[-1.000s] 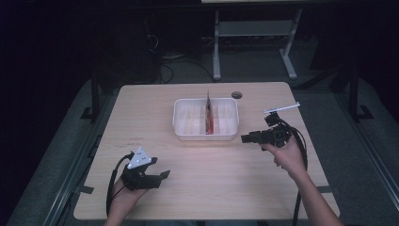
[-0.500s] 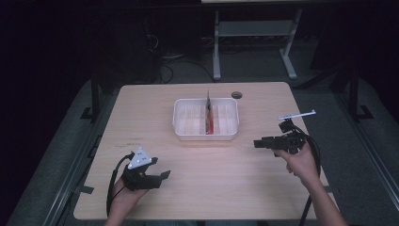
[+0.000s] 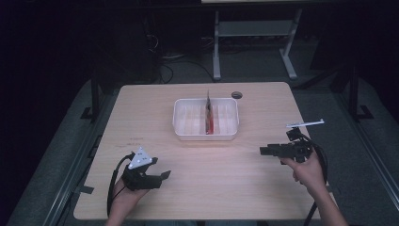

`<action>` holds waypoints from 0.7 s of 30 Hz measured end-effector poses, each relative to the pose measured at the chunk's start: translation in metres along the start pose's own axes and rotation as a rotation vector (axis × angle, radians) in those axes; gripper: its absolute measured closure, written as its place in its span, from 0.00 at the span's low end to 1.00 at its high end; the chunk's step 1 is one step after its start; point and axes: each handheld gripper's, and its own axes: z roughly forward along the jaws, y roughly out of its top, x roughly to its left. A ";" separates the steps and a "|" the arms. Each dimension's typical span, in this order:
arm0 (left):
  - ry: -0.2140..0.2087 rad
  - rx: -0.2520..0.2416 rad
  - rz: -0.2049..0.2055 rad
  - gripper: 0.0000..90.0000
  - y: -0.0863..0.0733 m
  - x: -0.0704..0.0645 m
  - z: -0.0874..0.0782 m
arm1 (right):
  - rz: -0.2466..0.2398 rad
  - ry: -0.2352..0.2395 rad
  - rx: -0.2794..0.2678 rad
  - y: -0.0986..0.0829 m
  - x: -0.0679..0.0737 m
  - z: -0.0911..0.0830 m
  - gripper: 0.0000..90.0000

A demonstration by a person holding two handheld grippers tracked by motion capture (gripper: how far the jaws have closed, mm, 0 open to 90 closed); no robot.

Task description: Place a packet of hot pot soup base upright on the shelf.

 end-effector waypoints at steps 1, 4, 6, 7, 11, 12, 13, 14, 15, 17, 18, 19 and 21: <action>0.000 0.000 0.000 0.32 0.000 0.000 0.000 | 0.002 0.000 -0.001 -0.001 0.000 0.000 0.51; 0.000 0.001 0.000 0.32 0.000 0.000 0.000 | 0.001 -0.004 0.002 -0.006 -0.001 -0.001 0.51; 0.000 0.000 -0.001 0.32 0.000 0.000 0.000 | 0.000 -0.007 0.002 -0.009 -0.001 -0.001 0.51; 0.000 0.000 -0.001 0.32 0.000 0.000 0.000 | -0.001 -0.008 0.001 -0.011 -0.002 -0.001 0.51; 0.000 0.003 0.002 0.32 0.000 0.000 0.000 | 0.008 -0.011 -0.001 -0.017 -0.004 -0.002 0.51; 0.000 0.003 0.003 0.32 0.000 0.000 0.000 | 0.009 -0.010 -0.001 -0.019 -0.005 -0.002 0.51; 0.000 0.003 0.003 0.32 0.000 0.000 0.000 | 0.012 -0.011 0.001 -0.020 -0.005 -0.002 0.51; 0.000 0.005 0.005 0.32 0.000 0.000 0.000 | 0.013 -0.012 -0.001 -0.022 -0.006 -0.002 0.51; 0.001 0.004 0.006 0.32 0.000 0.000 0.001 | 0.014 -0.010 0.000 -0.023 -0.006 -0.003 0.51; 0.001 0.004 0.004 0.32 0.000 -0.001 0.001 | 0.013 -0.010 0.000 -0.026 -0.007 -0.003 0.51; 0.001 0.004 0.005 0.32 0.000 -0.001 0.001 | 0.016 -0.010 -0.001 -0.027 -0.007 -0.003 0.51; 0.001 0.004 0.004 0.32 0.000 -0.001 0.002 | 0.014 -0.010 0.000 -0.028 -0.006 -0.003 0.51; 0.000 0.004 0.002 0.31 0.000 -0.001 0.002 | 0.014 -0.012 0.002 -0.030 -0.006 -0.003 0.51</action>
